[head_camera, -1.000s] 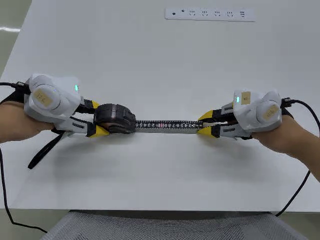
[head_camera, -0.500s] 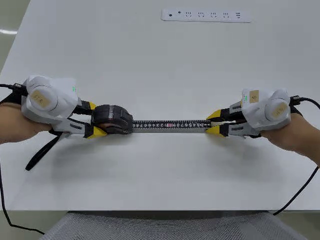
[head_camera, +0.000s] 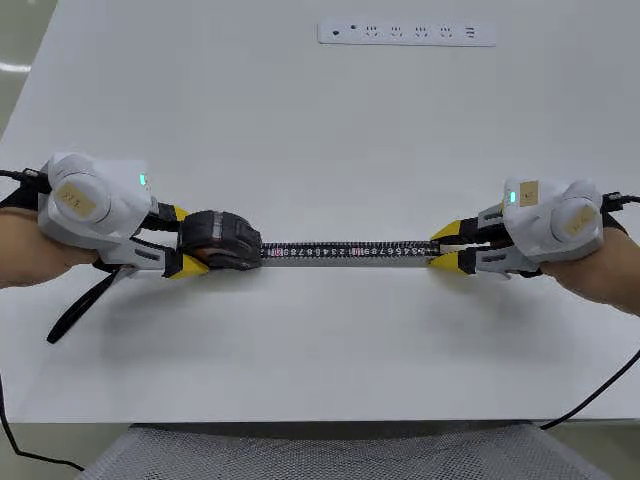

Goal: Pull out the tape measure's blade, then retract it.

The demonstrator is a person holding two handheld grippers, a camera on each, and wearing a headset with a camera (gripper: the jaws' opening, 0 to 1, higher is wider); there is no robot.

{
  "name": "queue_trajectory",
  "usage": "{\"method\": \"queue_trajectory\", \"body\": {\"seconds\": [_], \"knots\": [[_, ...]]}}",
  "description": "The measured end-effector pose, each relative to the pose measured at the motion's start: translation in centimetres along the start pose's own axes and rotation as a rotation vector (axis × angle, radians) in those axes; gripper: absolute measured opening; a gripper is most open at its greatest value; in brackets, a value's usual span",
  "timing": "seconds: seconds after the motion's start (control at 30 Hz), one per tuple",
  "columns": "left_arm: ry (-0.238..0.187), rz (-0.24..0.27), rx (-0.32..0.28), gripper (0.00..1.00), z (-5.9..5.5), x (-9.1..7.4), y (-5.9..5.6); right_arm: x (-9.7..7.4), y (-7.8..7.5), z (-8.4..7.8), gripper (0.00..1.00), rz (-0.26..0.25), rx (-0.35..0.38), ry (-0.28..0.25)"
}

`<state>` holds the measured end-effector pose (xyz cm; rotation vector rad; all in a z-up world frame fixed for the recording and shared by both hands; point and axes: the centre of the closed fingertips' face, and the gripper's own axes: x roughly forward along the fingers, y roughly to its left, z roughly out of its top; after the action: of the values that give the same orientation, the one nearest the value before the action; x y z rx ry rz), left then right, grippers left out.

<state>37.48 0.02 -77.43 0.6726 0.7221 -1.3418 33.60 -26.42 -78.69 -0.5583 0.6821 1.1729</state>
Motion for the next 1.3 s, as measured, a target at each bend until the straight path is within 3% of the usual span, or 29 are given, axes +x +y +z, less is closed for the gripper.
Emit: {"method": "queue_trajectory", "body": {"seconds": [0.7, 1.3], "knots": [[0.000, 0.001, 0.002, 0.26, 0.2, 0.0, -0.1, -2.4, 0.0, -2.4, 0.09, -0.012, 0.016, 0.036], [0.001, 0.030, -0.056, 0.27, 0.4, 0.0, 0.1, -2.0, 0.2, -2.1, 0.11, -0.027, 0.044, 0.054]]}}
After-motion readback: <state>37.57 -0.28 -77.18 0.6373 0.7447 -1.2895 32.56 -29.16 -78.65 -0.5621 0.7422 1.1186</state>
